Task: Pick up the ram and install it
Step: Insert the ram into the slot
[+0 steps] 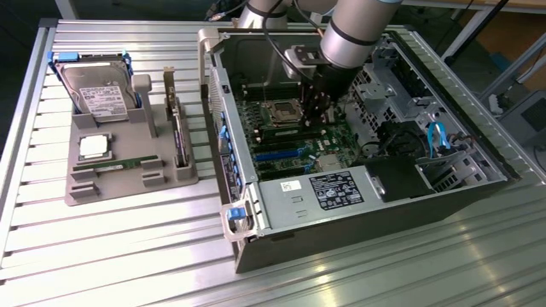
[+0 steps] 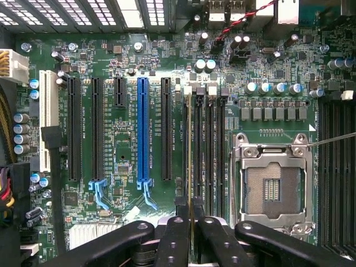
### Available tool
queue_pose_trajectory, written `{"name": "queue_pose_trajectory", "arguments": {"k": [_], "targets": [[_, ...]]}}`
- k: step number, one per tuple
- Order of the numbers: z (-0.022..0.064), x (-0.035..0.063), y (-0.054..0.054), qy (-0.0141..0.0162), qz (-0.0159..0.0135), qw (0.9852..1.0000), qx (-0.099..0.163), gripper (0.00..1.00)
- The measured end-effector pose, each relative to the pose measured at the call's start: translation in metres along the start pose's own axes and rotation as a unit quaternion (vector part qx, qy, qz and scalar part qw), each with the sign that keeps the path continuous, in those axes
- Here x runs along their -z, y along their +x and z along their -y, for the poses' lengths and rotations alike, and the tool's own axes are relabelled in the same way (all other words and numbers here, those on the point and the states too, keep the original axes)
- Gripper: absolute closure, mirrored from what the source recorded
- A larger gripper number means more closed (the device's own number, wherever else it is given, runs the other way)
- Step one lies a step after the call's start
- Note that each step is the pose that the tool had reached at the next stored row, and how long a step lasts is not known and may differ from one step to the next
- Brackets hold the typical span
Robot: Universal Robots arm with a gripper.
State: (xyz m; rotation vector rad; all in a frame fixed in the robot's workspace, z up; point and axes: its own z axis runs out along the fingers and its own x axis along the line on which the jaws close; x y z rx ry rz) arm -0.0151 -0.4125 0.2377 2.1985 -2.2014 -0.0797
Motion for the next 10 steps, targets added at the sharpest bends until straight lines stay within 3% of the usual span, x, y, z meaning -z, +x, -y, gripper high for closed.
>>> {"name": "queue_pose_trajectory", "arguments": {"k": [3, 5, 10], "targets": [[0.0006, -0.0005, 0.0000, -0.0005, -0.0001, 1.0000, 0.000, 0.87], [0.0019, -0.0004, 0.0000, -0.0054, 0.0000, 1.0000, 0.000, 0.87], [0.0026, -0.0004, 0.0000, -0.0074, -0.0001, 1.0000, 0.000, 0.87]]}}
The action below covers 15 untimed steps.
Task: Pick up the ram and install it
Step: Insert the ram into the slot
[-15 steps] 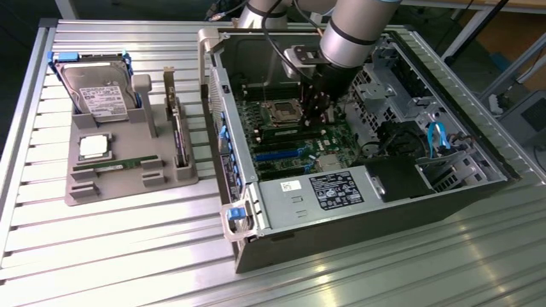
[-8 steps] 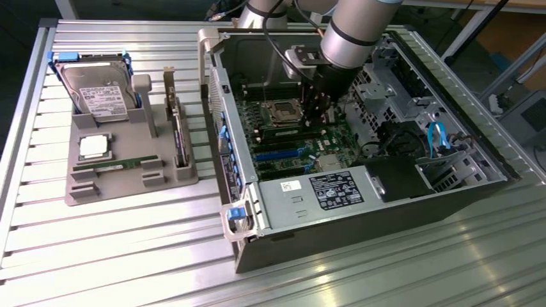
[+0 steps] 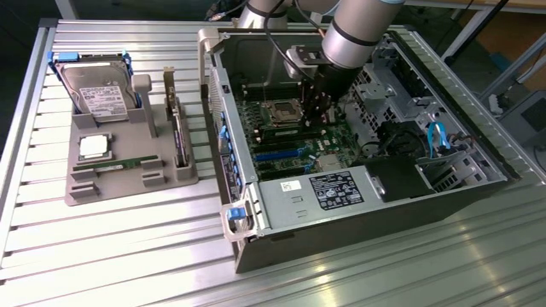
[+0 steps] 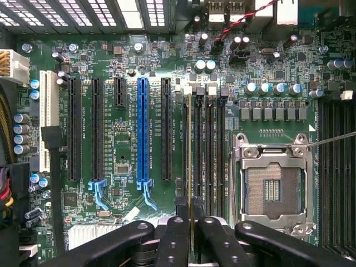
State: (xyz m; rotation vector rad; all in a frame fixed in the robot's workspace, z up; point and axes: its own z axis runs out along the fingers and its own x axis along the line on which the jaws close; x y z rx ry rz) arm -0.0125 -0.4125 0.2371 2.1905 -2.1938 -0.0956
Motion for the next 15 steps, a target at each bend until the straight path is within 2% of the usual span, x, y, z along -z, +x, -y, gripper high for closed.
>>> {"name": "queue_pose_trajectory", "arguments": {"k": [5, 15], "targets": [[0.0003, -0.0036, -0.0003, 0.0000, 0.0001, 1.0000, -0.001, 0.87], [0.0014, -0.0036, -0.0004, -0.0001, 0.0001, 1.0000, -0.001, 0.87]]}}
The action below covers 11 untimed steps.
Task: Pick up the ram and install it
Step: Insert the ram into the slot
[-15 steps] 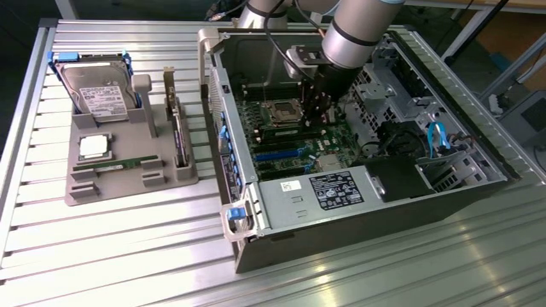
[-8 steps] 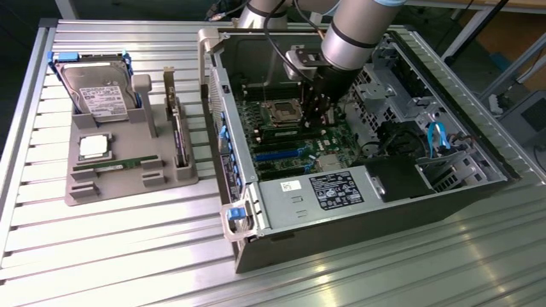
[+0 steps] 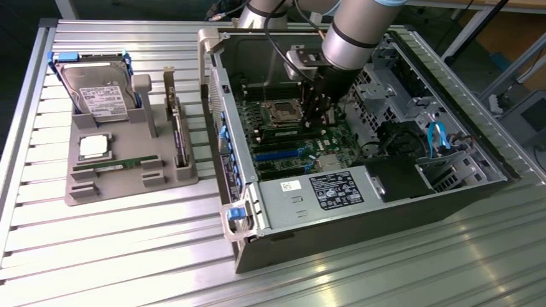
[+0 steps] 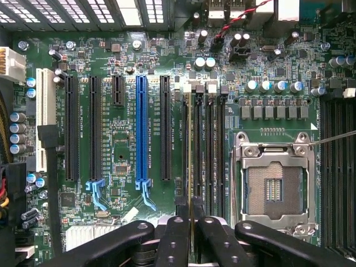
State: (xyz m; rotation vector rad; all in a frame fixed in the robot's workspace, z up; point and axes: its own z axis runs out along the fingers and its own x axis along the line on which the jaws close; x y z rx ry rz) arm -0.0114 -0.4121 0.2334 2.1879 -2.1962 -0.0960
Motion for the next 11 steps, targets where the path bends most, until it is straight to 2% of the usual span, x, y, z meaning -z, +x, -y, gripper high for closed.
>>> {"name": "queue_pose_trajectory", "arguments": {"k": [11], "targets": [[0.0001, -0.0017, 0.0000, 0.0000, 0.0000, 1.0000, 0.000, 0.87]]}}
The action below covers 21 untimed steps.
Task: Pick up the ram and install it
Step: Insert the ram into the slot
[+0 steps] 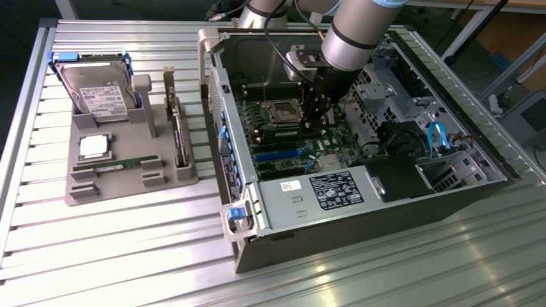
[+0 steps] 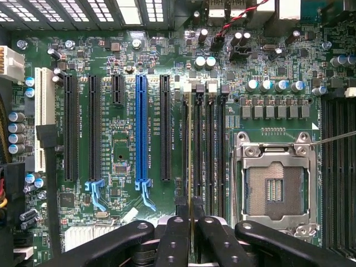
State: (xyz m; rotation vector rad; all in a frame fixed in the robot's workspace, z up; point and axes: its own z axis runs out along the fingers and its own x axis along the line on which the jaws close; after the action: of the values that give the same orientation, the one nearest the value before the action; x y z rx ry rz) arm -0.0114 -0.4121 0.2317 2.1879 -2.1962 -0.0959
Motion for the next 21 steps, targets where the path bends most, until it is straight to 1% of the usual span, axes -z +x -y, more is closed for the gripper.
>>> {"name": "queue_pose_trajectory", "arguments": {"k": [11, 21], "targets": [[0.0001, -0.0001, 0.0001, -0.0001, -0.0002, 1.0000, 0.007, 0.87], [0.0005, -0.0059, 0.0002, 0.0004, -0.0003, 1.0000, 0.008, 0.87]]}}
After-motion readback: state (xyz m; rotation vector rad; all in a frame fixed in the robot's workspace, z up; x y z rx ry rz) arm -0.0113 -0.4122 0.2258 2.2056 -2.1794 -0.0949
